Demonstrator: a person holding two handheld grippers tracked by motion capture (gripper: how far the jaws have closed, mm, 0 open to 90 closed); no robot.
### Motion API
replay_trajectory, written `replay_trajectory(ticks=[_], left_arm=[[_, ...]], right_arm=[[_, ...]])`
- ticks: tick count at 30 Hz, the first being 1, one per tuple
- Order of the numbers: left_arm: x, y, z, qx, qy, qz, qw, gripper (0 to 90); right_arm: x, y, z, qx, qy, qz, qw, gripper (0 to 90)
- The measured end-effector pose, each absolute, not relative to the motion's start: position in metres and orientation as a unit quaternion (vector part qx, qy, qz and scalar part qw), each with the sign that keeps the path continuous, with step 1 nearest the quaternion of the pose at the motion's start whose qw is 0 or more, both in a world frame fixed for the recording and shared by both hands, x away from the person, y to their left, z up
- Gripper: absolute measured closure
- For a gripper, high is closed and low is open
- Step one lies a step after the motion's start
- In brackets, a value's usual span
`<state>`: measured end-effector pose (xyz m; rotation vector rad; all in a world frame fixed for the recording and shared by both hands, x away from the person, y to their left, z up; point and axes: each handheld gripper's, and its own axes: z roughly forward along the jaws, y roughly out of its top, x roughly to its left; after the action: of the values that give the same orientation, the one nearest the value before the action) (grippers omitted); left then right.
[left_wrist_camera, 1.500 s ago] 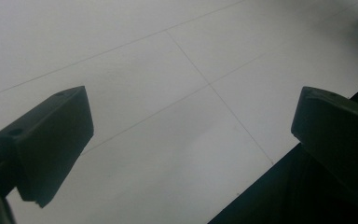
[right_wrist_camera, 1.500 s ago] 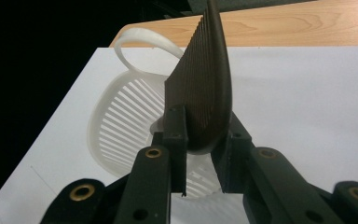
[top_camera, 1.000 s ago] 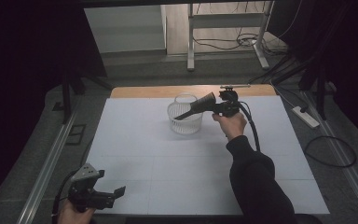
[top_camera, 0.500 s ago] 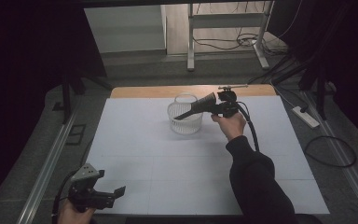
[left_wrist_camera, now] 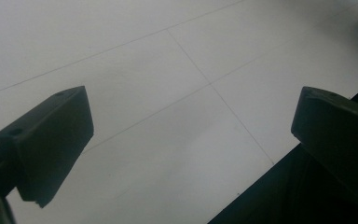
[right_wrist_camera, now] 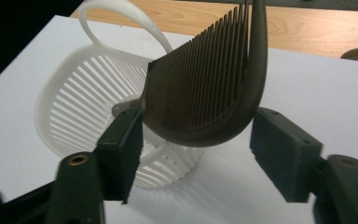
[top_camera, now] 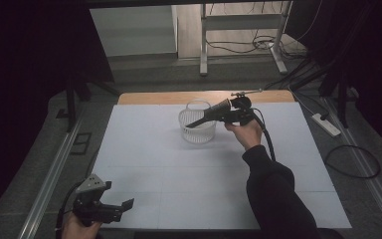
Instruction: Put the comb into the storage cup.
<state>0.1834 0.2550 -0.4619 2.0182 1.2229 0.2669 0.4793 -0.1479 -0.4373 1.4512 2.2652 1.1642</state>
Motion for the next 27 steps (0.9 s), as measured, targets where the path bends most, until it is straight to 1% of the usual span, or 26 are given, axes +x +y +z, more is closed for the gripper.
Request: replay_trajectory(ticks=[9, 12, 16, 21, 27], left_arm=[[0.183, 0.255, -0.462, 0.788, 0.478, 0.104, 0.374, 0.0], [0.183, 0.255, -0.462, 0.788, 0.478, 0.104, 0.375, 0.0], [0.183, 0.255, -0.462, 0.788, 0.478, 0.104, 0.375, 0.0], [0.183, 0.255, -0.462, 0.787, 0.478, 0.105, 0.375, 0.0], [0.183, 0.256, -0.462, 0.786, 0.478, 0.104, 0.377, 0.0]], right_arm=[[0.478, -0.15, -0.435, 0.482, 0.779, 0.387, 0.107, 19.6], [0.477, -0.15, -0.434, 0.474, 0.787, 0.381, 0.108, 18.1], [0.473, -0.148, -0.434, 0.461, 0.799, 0.371, 0.105, 12.1], [0.467, -0.144, -0.435, 0.442, 0.814, 0.358, 0.116, 5.5], [0.463, -0.145, -0.438, 0.431, 0.818, 0.365, 0.11, 1.8]])
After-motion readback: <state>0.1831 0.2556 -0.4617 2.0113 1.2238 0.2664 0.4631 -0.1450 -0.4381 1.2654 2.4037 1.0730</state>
